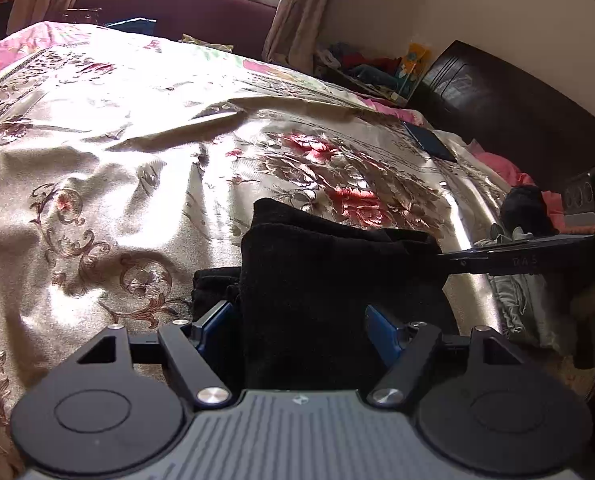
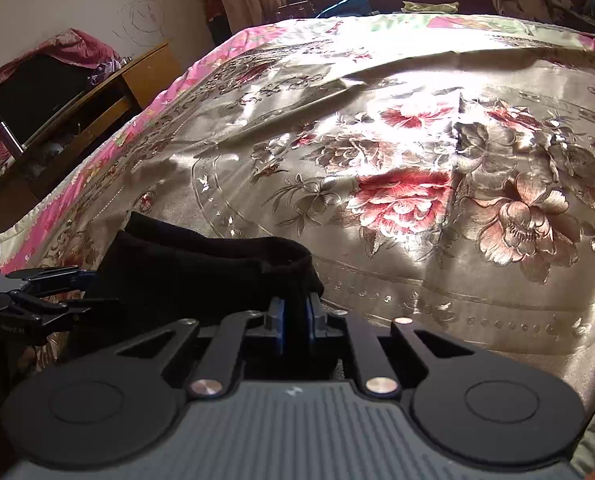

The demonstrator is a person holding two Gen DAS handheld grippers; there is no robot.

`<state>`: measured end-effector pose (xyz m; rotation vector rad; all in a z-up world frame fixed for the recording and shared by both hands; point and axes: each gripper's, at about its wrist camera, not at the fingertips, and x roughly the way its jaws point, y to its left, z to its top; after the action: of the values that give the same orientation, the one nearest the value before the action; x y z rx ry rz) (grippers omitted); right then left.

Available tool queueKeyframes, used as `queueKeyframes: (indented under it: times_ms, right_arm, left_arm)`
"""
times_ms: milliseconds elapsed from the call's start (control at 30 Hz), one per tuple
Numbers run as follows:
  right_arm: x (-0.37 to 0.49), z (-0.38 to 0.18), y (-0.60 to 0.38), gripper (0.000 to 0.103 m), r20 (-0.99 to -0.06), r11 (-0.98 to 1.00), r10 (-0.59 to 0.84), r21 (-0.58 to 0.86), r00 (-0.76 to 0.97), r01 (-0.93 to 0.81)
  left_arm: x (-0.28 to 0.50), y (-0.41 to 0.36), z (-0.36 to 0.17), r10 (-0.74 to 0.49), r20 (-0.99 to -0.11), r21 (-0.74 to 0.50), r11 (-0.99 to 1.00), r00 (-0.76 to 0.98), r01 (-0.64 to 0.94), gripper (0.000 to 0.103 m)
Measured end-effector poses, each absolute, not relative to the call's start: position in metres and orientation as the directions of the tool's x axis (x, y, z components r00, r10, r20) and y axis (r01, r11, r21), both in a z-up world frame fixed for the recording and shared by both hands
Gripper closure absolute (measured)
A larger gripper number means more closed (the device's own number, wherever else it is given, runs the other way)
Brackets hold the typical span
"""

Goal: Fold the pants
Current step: 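Press the folded trousers flat with both grippers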

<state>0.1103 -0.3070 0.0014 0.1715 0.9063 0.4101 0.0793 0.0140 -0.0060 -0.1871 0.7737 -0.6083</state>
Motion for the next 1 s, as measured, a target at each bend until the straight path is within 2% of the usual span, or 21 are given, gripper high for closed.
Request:
queueKeyframes:
  times_ms: [67, 167, 200, 367, 400, 433, 533, 600, 633, 667, 700, 767, 800, 867, 933, 1000]
  right_arm:
    - [0.118, -0.015, -0.324, 0.094, -0.734, 0.901, 0.429, 0.389, 0.527, -0.192]
    - [0.124, -0.048, -0.352, 0.093, -0.693, 0.819, 0.497, 0.573, 0.523, -0.019]
    - [0.120, -0.049, -0.354, 0.092, -0.671, 0.802, 0.507, 0.597, 0.541, -0.011]
    - [0.105, -0.009, -0.328, 0.083, -0.671, 0.879, 0.444, 0.453, 0.594, -0.146]
    - [0.107, -0.005, -0.322, 0.072, -0.681, 0.888, 0.438, 0.429, 0.586, -0.165]
    - [0.110, -0.005, -0.317, 0.068, -0.693, 0.894, 0.430, 0.417, 0.579, -0.164]
    - [0.118, -0.010, -0.310, 0.067, -0.713, 0.902, 0.412, 0.408, 0.568, -0.142]
    - [0.120, -0.012, -0.306, 0.067, -0.719, 0.906, 0.399, 0.405, 0.569, -0.124]
    - [0.121, -0.013, -0.305, 0.067, -0.723, 0.908, 0.396, 0.402, 0.566, -0.121]
    - [0.121, -0.013, -0.303, 0.072, -0.727, 0.913, 0.383, 0.393, 0.570, -0.112]
    - [0.122, -0.012, -0.301, 0.082, -0.732, 0.918, 0.369, 0.383, 0.573, -0.103]
    - [0.118, -0.003, -0.299, 0.087, -0.719, 0.918, 0.367, 0.382, 0.590, -0.107]
    - [0.114, 0.004, -0.296, 0.089, -0.709, 0.922, 0.362, 0.369, 0.605, -0.120]
    - [0.108, 0.013, -0.296, 0.089, -0.681, 0.916, 0.374, 0.378, 0.630, -0.135]
    - [0.108, 0.012, -0.295, 0.089, -0.655, 0.899, 0.400, 0.419, 0.641, -0.132]
    - [0.116, -0.004, -0.288, 0.089, -0.673, 0.904, 0.389, 0.411, 0.629, -0.120]
  left_arm:
    - [0.087, 0.004, -0.010, -0.560, -0.617, -0.344, 0.824, 0.553, 0.451, 0.018]
    - [0.096, 0.005, -0.027, -0.555, -0.633, -0.362, 0.828, 0.539, 0.428, 0.017]
    - [0.095, 0.007, -0.028, -0.557, -0.629, -0.368, 0.828, 0.543, 0.424, 0.017]
    - [0.064, 0.021, -0.012, -0.515, -0.617, -0.306, 0.854, 0.594, 0.421, 0.018]
    - [0.059, 0.024, -0.012, -0.532, -0.613, -0.336, 0.845, 0.584, 0.416, 0.018]
    - [0.054, 0.025, -0.013, -0.547, -0.608, -0.367, 0.836, 0.576, 0.407, 0.019]
    - [0.031, 0.023, -0.003, -0.525, -0.579, -0.315, 0.850, 0.624, 0.422, 0.020]
    - [0.028, 0.023, -0.002, -0.509, -0.600, -0.293, 0.858, 0.618, 0.422, 0.022]
    - [0.031, 0.025, -0.007, -0.516, -0.621, -0.324, 0.854, 0.589, 0.407, 0.028]
    - [0.037, 0.029, -0.016, -0.528, -0.642, -0.376, 0.848, 0.556, 0.372, 0.032]
    - [0.038, 0.032, -0.020, -0.539, -0.642, -0.408, 0.842, 0.546, 0.351, 0.034]
    - [0.032, 0.034, -0.015, -0.544, -0.624, -0.401, 0.839, 0.561, 0.368, 0.050]
    - [0.025, 0.036, -0.007, -0.539, -0.608, -0.386, 0.843, 0.584, 0.375, 0.054]
    - [0.012, 0.044, 0.005, -0.538, -0.575, -0.396, 0.842, 0.616, 0.365, 0.071]
    - [0.006, 0.052, 0.005, -0.538, -0.564, -0.423, 0.840, 0.627, 0.340, 0.071]
    - [0.010, 0.051, -0.014, -0.525, -0.600, -0.436, 0.847, 0.603, 0.305, 0.072]
